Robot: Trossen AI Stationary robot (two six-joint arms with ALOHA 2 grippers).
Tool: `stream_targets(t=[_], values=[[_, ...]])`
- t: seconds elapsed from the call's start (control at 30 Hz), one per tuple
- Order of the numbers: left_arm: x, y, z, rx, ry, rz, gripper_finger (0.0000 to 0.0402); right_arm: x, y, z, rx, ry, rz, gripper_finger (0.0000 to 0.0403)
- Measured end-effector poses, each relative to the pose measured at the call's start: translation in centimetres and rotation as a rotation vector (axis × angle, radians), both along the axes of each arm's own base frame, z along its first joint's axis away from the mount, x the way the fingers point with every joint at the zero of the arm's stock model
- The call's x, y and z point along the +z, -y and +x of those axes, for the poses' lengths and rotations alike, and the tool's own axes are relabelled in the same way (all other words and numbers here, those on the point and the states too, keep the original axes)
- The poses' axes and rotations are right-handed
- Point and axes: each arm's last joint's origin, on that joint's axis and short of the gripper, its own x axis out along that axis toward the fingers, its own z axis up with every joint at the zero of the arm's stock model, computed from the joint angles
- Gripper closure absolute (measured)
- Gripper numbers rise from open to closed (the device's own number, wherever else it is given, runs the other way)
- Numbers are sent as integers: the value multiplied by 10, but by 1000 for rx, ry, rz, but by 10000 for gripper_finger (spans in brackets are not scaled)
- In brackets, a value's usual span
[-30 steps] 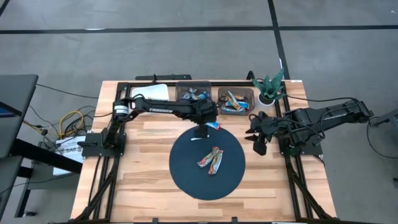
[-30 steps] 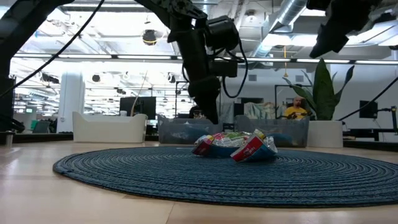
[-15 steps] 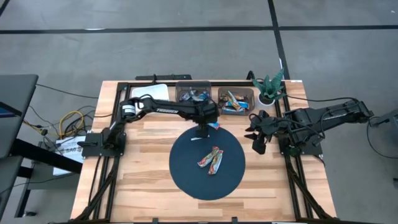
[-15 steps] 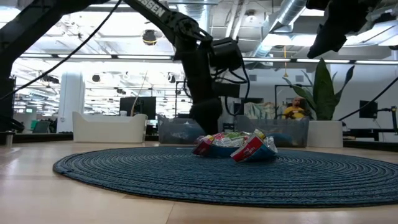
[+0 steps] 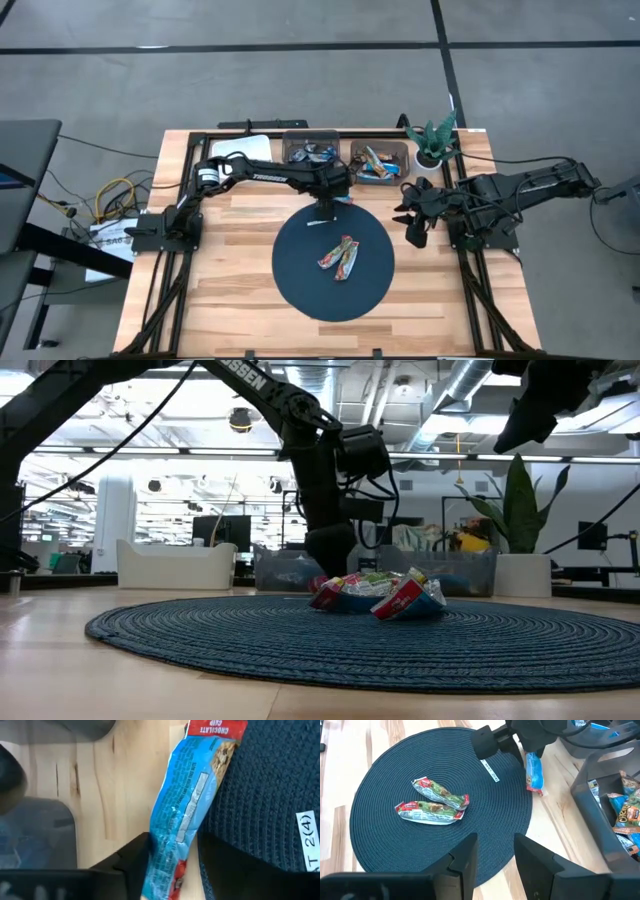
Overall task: Pick and place Granola Bars by type
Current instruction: Put the red granola bar into the white bin
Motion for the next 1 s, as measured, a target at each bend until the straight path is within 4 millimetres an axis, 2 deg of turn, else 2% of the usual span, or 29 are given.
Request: stream_targets(t=[0.23, 0.37, 0.67, 1.0], values=[[0, 0, 0, 78, 21, -26, 332, 0, 0, 0, 0, 0, 0, 284], [2, 0, 0, 135, 44, -45, 367, 0, 0, 0, 1, 0, 0, 284], [35, 1, -6, 199, 124, -63, 371, 0, 0, 0, 3, -1, -2, 284], [79, 18, -35, 272, 54, -97, 377, 0, 0, 0, 4, 0, -1, 284]])
